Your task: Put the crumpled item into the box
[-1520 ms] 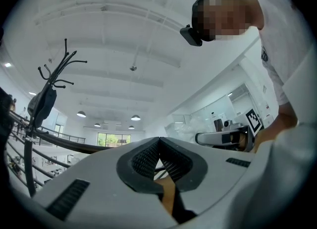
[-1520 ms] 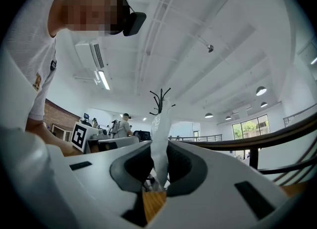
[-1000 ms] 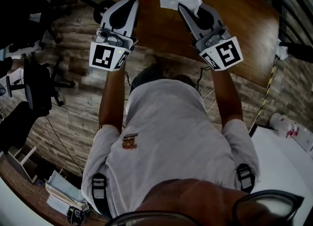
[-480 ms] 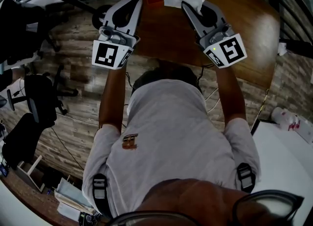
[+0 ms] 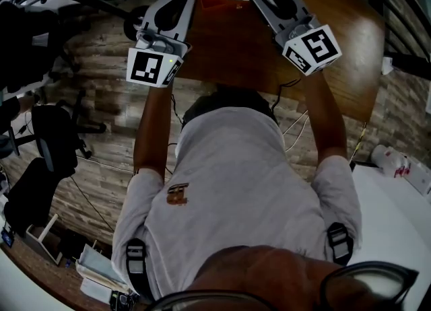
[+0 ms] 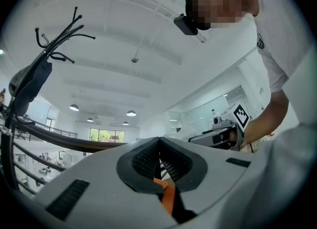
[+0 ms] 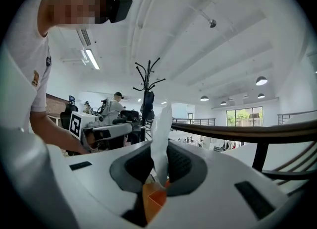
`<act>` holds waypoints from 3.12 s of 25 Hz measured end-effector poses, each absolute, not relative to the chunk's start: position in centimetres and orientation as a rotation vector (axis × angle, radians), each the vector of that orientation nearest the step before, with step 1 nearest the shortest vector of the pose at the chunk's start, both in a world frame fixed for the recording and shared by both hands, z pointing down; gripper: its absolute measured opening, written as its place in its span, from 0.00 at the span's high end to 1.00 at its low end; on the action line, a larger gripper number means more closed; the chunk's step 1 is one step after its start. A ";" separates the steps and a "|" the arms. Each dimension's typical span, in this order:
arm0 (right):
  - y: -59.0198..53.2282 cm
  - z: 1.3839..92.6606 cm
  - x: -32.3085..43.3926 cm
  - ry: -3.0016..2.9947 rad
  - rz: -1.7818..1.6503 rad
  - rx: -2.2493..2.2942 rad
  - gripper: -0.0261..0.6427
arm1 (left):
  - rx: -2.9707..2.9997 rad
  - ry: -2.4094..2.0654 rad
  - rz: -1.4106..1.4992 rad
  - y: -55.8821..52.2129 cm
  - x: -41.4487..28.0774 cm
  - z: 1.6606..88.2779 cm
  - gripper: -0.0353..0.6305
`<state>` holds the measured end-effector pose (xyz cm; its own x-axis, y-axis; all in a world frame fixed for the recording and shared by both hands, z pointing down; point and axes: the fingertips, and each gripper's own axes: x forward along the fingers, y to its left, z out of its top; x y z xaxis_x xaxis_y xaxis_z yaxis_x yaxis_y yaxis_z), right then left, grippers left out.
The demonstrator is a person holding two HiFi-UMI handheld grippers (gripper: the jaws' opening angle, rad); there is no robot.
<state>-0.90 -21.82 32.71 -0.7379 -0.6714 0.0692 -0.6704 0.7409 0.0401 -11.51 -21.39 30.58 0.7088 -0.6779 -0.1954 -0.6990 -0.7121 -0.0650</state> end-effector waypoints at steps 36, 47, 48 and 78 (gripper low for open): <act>-33.5 51.7 0.0 -2.331 0.515 0.726 0.86 | -2.832 1.255 0.126 -25.4 -9.0 35.6 0.92; -34.8 54.9 -0.8 -2.215 0.597 0.583 0.86 | -2.835 1.287 0.075 -26.2 -9.5 36.5 0.92; -34.9 55.2 -0.8 -2.204 0.599 0.573 0.86 | -2.834 1.293 0.070 -26.3 -9.7 36.6 0.92; -37.2 59.0 2.9 -1.940 0.569 0.690 0.62 | -2.872 1.298 0.014 -26.4 -10.6 39.2 0.92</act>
<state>2.91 -37.18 59.00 -0.3753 -0.2255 0.8990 -0.6756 0.7306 -0.0988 -10.55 -26.35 39.25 0.6608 -0.7506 -0.0043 -0.7505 -0.6608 0.0125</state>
